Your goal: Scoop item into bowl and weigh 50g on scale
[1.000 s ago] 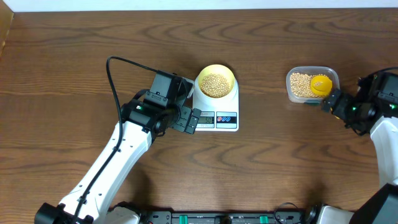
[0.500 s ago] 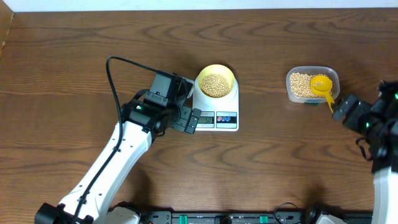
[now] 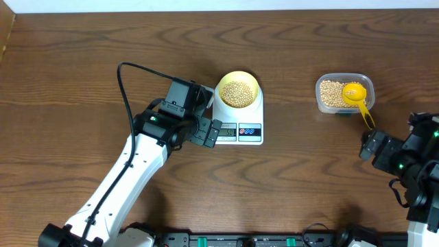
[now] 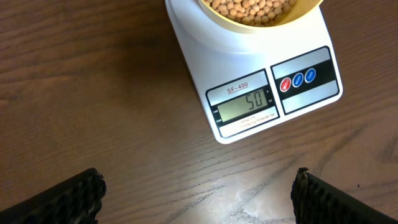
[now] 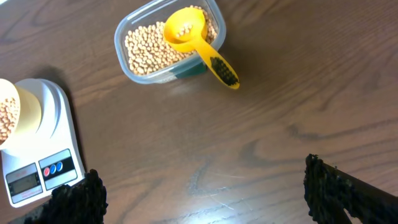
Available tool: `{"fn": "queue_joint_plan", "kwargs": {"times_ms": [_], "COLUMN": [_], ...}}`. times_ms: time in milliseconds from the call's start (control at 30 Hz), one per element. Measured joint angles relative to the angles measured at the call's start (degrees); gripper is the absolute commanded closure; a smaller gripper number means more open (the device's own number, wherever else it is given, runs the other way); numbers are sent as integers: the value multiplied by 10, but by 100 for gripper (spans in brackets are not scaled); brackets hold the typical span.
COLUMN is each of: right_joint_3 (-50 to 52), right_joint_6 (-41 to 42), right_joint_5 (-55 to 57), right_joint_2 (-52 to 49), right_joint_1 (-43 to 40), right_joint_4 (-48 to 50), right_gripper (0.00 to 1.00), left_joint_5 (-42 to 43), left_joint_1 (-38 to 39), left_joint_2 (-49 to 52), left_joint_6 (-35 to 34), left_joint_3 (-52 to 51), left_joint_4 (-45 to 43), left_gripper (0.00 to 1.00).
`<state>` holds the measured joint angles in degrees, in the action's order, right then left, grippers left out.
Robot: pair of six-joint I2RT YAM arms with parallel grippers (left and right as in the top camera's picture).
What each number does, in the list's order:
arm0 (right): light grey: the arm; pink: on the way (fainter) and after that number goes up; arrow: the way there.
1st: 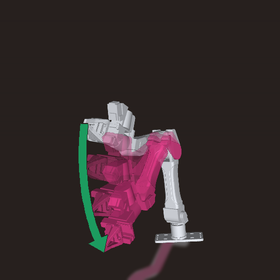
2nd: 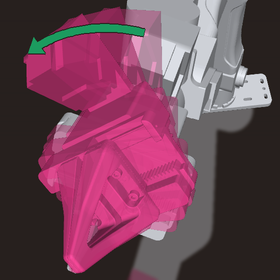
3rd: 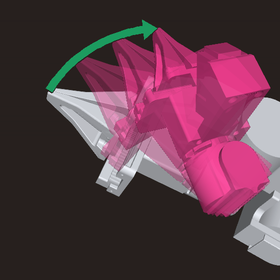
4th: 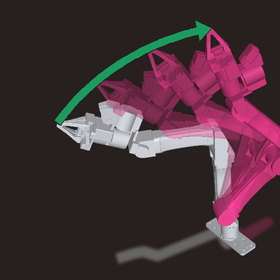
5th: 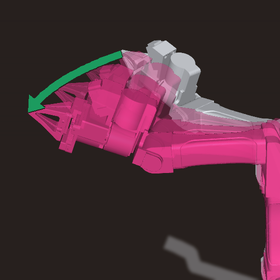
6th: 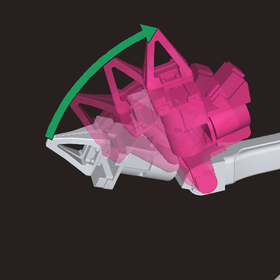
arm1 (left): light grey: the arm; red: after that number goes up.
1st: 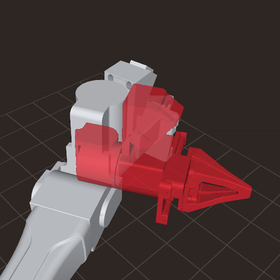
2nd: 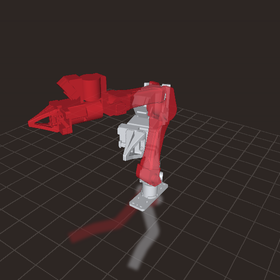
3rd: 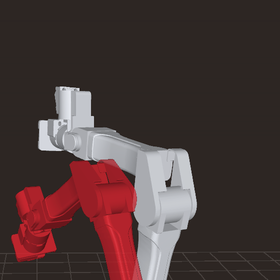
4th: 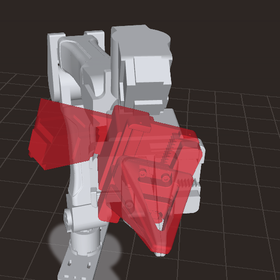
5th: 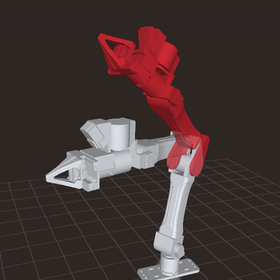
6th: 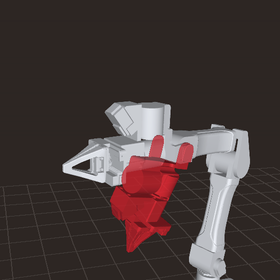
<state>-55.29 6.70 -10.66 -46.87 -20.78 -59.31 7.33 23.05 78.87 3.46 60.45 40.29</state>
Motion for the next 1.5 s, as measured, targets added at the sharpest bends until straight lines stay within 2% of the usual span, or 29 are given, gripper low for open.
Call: {"fn": "queue_joint_plan", "kwargs": {"times_ms": [1133, 1300, 1500], "right_joint_3": [0, 0, 22], "right_joint_6": [0, -14, -29], "right_joint_5": [1, 9, 18], "right_joint_2": [6, 42, 130], "right_joint_1": [6, 37, 88], "right_joint_4": [-3, -2, 28], "right_gripper": [1, 1, 1], "left_joint_5": [0, 0, 0], "left_joint_1": [0, 0, 0], "left_joint_2": [0, 0, 0], "left_joint_6": [0, 0, 0], "left_joint_3": [0, 0, 0], "left_joint_4": [0, 0, 0], "left_gripper": [2, 2, 2]}}
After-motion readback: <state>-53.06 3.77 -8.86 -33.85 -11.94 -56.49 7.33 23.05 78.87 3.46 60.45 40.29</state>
